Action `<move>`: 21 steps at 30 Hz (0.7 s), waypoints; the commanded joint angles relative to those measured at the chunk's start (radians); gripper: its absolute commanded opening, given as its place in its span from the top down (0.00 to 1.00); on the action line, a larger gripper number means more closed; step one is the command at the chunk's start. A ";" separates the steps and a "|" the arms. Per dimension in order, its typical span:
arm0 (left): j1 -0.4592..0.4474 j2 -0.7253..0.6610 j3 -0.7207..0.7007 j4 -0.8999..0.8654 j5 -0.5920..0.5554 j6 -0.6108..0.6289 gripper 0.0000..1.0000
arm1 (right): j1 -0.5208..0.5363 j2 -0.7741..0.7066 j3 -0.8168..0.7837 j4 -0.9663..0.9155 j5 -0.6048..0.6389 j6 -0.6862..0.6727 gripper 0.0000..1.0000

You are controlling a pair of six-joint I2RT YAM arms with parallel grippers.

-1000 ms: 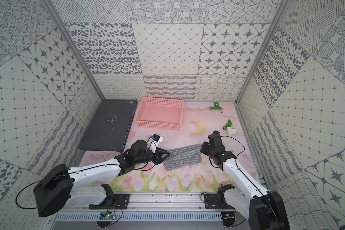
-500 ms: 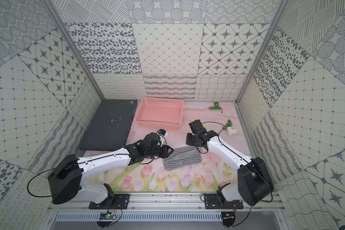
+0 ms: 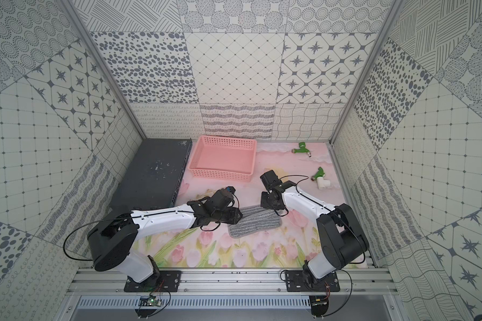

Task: Fold the square dishcloth
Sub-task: Smooth out the cleaning item at the center of the board.

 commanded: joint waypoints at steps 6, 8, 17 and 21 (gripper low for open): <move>-0.007 0.004 -0.020 -0.006 0.006 -0.018 0.64 | 0.001 -0.030 -0.055 -0.004 0.013 0.012 0.71; -0.008 0.001 -0.029 0.001 0.019 -0.019 0.65 | 0.001 -0.039 -0.062 -0.004 0.005 0.015 0.71; -0.036 -0.064 -0.093 0.018 0.035 -0.029 0.67 | 0.002 -0.129 -0.121 -0.011 -0.009 0.040 0.69; -0.044 -0.082 -0.120 0.021 0.036 -0.045 0.68 | 0.003 -0.147 -0.144 -0.011 -0.016 0.052 0.69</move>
